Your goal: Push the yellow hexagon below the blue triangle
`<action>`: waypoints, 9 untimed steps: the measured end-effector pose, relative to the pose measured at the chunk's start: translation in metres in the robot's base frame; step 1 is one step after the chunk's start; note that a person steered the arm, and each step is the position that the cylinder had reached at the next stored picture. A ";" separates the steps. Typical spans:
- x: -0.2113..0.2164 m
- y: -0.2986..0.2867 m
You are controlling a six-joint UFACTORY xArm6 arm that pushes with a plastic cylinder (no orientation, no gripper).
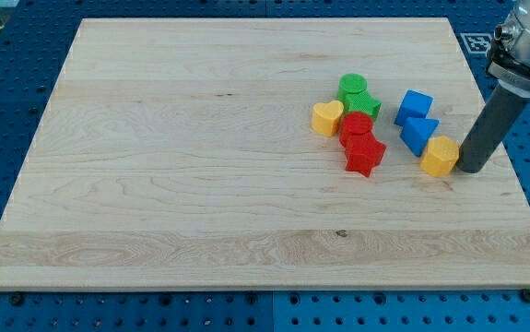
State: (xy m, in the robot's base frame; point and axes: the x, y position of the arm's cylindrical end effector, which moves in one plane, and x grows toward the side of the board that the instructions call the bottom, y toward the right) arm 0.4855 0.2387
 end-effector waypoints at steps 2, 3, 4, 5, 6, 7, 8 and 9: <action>0.021 -0.003; 0.015 0.009; -0.025 0.021; -0.030 0.011; -0.020 0.003; -0.009 -0.003; -0.001 -0.007; 0.004 -0.010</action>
State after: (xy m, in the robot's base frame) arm 0.4900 0.2292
